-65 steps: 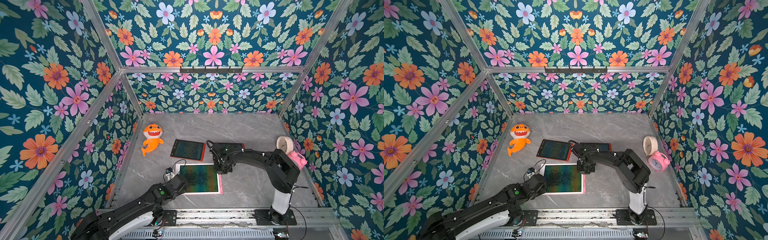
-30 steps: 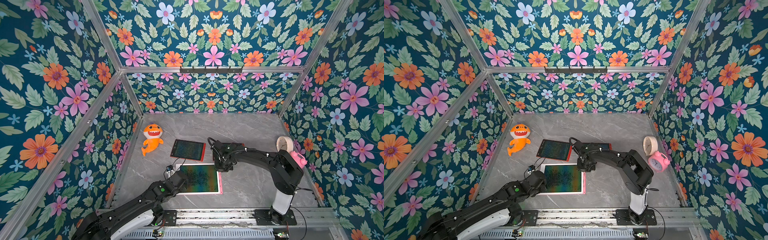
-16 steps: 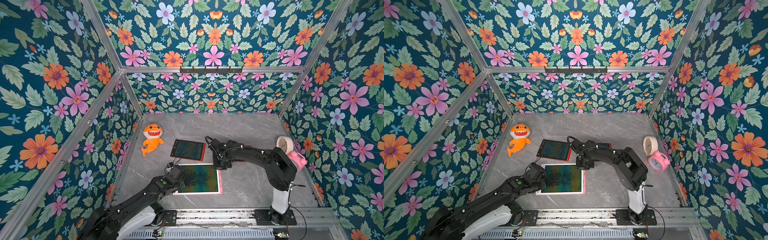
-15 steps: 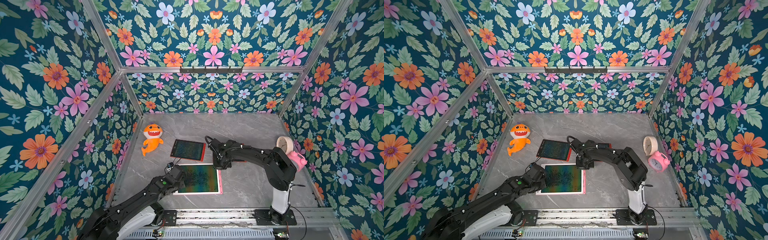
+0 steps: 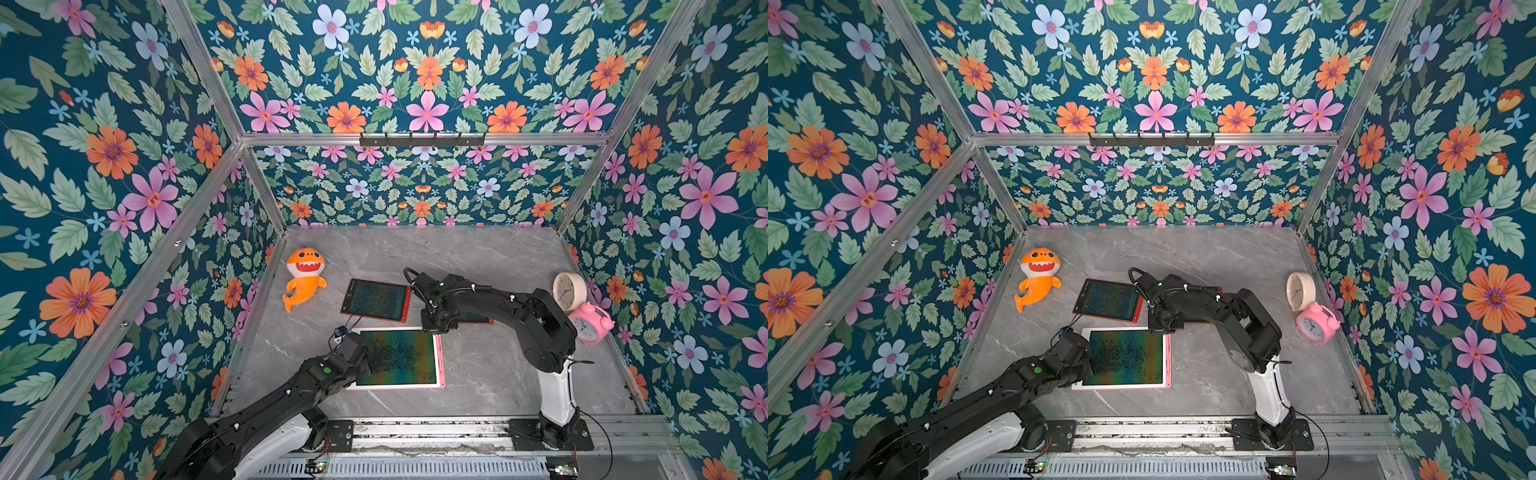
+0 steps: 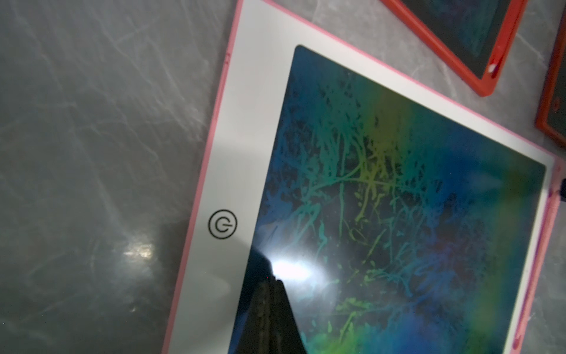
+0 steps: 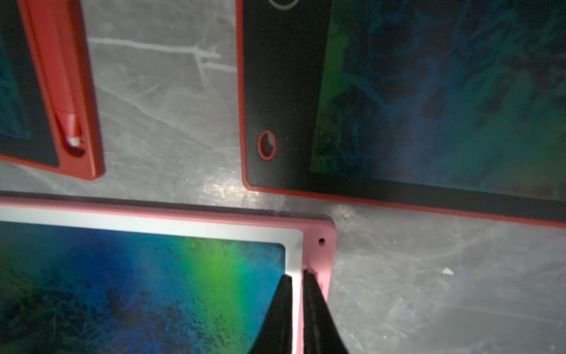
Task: Place the stylus back onto the writing tablet
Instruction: Adjust the stylus on the writing tablet.
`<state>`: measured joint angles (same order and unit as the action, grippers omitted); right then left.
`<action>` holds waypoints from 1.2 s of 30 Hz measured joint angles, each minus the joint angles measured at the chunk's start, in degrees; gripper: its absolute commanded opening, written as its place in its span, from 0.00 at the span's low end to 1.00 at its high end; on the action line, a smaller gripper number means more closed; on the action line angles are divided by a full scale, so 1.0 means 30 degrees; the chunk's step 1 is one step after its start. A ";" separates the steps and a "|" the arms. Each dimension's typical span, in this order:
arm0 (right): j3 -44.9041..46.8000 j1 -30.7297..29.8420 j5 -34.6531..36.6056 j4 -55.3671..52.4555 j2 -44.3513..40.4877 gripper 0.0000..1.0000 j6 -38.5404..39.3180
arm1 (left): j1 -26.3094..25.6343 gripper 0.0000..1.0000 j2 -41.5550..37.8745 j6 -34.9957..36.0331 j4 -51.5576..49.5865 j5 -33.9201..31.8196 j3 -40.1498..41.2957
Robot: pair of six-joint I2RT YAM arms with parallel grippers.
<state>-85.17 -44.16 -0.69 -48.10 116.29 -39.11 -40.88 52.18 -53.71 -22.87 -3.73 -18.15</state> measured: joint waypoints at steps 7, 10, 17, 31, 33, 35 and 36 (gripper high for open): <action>-0.0852 0.0248 0.0080 -0.0313 0.0510 0.12 0.0306 | 0.0000 0.00 -0.0015 -0.0022 0.0663 0.0138 0.0255; -0.1297 0.0321 0.0095 -0.0510 0.0743 0.12 0.0605 | 0.0000 0.00 -0.0015 -0.0080 0.0867 0.0160 0.0335; -0.1676 0.0444 0.0066 -0.0721 0.1282 0.12 0.1086 | 0.0000 0.00 0.0117 -0.0146 0.1435 0.0248 0.0495; -0.1355 0.0546 -0.0284 -0.0539 0.1209 0.12 0.1231 | 0.0000 0.00 0.0874 -0.0211 0.2397 0.0342 0.0517; -0.1253 0.0546 -0.0372 -0.0532 0.1129 0.11 0.1231 | 0.0000 0.00 0.0969 -0.0211 0.2499 0.0342 0.0503; -0.1115 0.0546 -0.0532 -0.0568 0.1042 0.10 0.1231 | 0.0000 0.00 0.1071 -0.0211 0.2630 0.0350 0.0495; -0.1049 0.0546 -0.0648 -0.0568 0.0998 0.10 0.1231 | 0.0000 0.00 0.1122 -0.0211 0.2703 0.0350 0.0495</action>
<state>-88.31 -42.52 -2.63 -49.80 119.28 -35.42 -40.88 55.55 -54.35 -14.76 -2.68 -16.67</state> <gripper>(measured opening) 0.103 0.057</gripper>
